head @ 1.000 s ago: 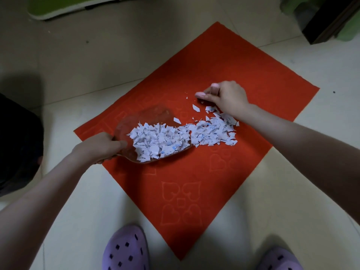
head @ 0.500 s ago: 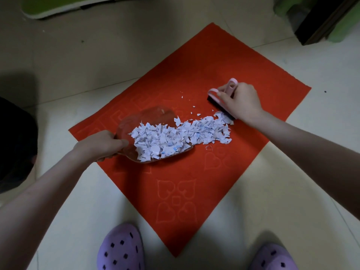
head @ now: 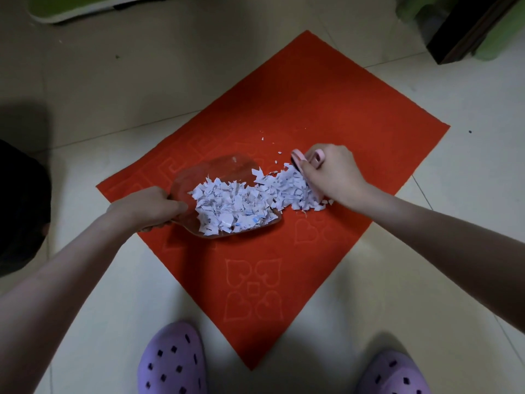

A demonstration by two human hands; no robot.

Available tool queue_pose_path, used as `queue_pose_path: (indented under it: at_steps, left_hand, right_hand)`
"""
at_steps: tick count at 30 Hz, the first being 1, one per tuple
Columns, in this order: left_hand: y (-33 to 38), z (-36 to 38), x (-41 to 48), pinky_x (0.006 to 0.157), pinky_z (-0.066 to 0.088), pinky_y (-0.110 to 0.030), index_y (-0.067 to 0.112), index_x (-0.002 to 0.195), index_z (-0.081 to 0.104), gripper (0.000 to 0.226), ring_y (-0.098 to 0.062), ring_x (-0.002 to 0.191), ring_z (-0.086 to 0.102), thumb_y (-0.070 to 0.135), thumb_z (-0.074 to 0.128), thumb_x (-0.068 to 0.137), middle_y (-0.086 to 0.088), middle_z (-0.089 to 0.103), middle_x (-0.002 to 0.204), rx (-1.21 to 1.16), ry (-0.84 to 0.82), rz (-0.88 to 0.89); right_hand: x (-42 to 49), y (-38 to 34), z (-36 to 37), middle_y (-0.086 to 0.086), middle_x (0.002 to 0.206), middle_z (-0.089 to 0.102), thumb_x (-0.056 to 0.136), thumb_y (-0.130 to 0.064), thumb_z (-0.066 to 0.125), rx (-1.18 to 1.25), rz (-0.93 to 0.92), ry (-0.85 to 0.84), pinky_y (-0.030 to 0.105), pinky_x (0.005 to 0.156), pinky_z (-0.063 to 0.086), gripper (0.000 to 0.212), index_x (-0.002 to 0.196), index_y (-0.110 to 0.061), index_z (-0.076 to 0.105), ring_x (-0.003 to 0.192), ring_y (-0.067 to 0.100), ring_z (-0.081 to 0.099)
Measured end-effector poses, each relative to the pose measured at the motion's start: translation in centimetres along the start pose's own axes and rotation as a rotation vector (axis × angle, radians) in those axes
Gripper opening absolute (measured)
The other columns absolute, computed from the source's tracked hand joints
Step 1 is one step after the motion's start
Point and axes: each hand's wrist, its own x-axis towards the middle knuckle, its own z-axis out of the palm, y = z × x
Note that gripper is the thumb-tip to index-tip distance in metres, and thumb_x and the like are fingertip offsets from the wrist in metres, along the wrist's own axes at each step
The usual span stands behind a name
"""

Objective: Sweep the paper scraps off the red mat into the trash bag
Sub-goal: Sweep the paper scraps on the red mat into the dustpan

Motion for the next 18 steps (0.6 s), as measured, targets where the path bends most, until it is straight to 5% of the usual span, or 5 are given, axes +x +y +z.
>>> queue_pose_path:
  at_steps: [6,11,14,18]
  left_hand:
    - [0.2,0.5,-0.1,0.042,0.031,-0.021,0.006,0.065,0.06,0.033,-0.017,0.04,0.041,0.034,0.057,0.084,-0.004,0.052,0.051,-0.015,-0.008,-0.005]
    - [0.2,0.8,-0.1,0.04,0.03,-0.019,0.006,0.063,0.059,0.034,-0.016,0.038,0.04,0.032,0.056,0.084,-0.002,0.05,0.045,-0.047,-0.008,0.002]
    - [0.1,1.2,0.0,0.038,0.026,-0.018,0.007,0.059,0.054,0.035,-0.015,0.035,0.034,0.029,0.055,0.085,-0.003,0.046,0.045,-0.1,-0.032,0.016]
    - [-0.1,1.3,0.1,0.037,0.025,-0.018,0.007,0.059,0.054,0.035,-0.015,0.036,0.033,0.029,0.055,0.086,-0.006,0.045,0.049,-0.131,-0.033,0.016]
  right_hand:
    - [0.8,-3.1,1.1,0.007,0.065,0.07,0.09,-0.022,0.06,0.232,0.031,-0.049,0.013,0.049,0.044,0.02,0.081,-0.007,0.069,0.056,0.015,0.063]
    - [0.0,-5.4,1.3,0.0,0.064,0.069,0.088,-0.02,0.064,0.38,-0.07,-0.099,0.014,0.041,0.036,0.012,0.083,-0.013,0.073,0.047,0.008,0.057]
    - [0.2,-5.5,0.3,-0.007,0.071,0.071,0.086,-0.022,0.067,0.416,-0.155,-0.072,0.015,0.05,0.043,0.011,0.089,-0.017,0.076,0.059,0.005,0.064]
    - [1.6,-3.5,-0.6,-0.007,0.083,0.075,0.085,-0.038,0.063,0.265,-0.14,0.032,0.032,0.06,0.052,0.021,0.099,-0.029,0.075,0.07,0.011,0.068]
